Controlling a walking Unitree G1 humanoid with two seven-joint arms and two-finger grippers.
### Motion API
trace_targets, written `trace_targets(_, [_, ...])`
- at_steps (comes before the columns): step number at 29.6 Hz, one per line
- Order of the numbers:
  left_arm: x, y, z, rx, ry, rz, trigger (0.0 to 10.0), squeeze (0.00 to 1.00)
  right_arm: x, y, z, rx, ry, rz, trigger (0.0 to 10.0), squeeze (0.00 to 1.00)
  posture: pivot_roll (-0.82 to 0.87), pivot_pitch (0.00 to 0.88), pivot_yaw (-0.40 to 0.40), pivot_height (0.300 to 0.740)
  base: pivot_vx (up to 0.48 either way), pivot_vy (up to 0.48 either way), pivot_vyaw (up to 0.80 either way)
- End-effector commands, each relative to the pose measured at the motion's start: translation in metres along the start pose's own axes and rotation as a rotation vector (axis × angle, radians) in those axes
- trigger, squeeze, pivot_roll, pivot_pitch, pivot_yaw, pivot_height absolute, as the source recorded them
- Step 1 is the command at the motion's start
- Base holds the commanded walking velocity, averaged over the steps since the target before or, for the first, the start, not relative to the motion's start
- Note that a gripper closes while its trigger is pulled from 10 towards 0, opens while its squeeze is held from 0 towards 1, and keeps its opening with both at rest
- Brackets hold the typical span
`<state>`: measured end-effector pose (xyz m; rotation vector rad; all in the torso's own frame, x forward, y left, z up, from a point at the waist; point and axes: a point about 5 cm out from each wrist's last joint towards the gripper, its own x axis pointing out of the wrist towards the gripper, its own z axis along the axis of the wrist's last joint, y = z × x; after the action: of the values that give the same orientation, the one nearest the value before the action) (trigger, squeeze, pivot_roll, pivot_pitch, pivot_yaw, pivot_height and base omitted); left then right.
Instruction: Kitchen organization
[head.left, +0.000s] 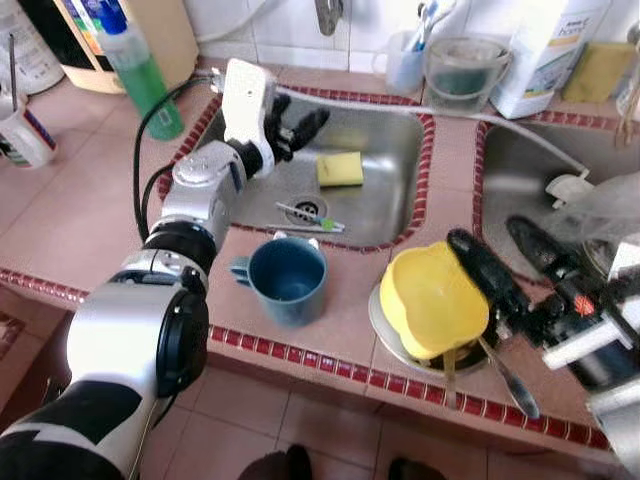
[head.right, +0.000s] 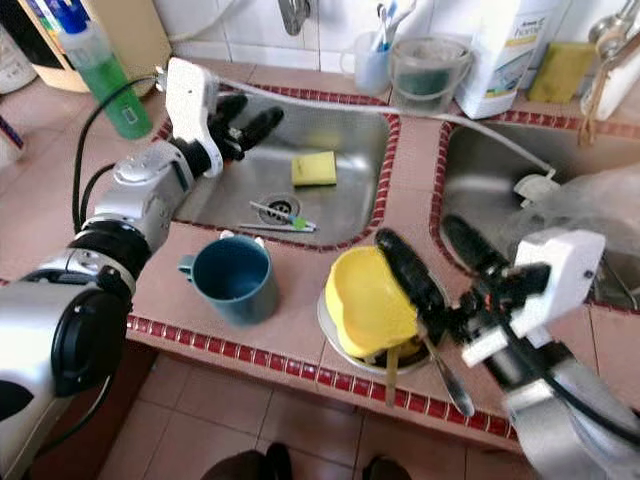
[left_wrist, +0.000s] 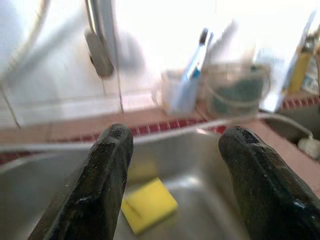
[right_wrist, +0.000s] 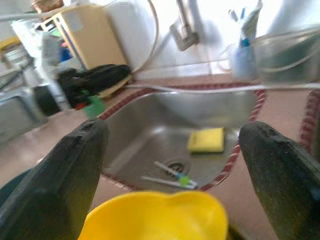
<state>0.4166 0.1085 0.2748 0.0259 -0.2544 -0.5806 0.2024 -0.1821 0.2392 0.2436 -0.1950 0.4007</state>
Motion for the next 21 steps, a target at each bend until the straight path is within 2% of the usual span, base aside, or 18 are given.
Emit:
trace_targets(1, [0.001, 0.004, 0.013, 0.012, -0.057, 0.015, 10.0, 0.00, 0.003, 0.000, -0.003, -0.005, -0.007, -0.019, 10.0, 0.00, -0.06, 0.150, 0.087, 0.740, 0.000, 0.000, 0.00])
trace_targets(8, [-0.008, 0.012, 0.017, -0.012, -0.127, 0.079, 10.0, 0.00, 0.024, -0.004, -0.010, -0.040, -0.059, -0.096, 10.0, 0.00, -0.03, 0.124, 0.095, 0.740, 0.000, 0.000, 0.00])
trace_targets(15, [-0.022, 0.015, 0.008, -0.035, -0.117, 0.127, 10.0, 0.00, 0.032, -0.009, -0.012, -0.101, -0.098, -0.164, 10.0, 0.00, -0.02, 0.113, 0.100, 0.740, 0.000, 0.000, 0.00])
trace_targets(21, [-0.034, 0.010, 0.003, -0.081, -0.105, 0.178, 10.0, 0.00, 0.039, -0.012, -0.016, -0.134, -0.114, -0.185, 10.0, 0.00, 0.01, 0.092, 0.087, 0.740, 0.000, 0.000, 0.00])
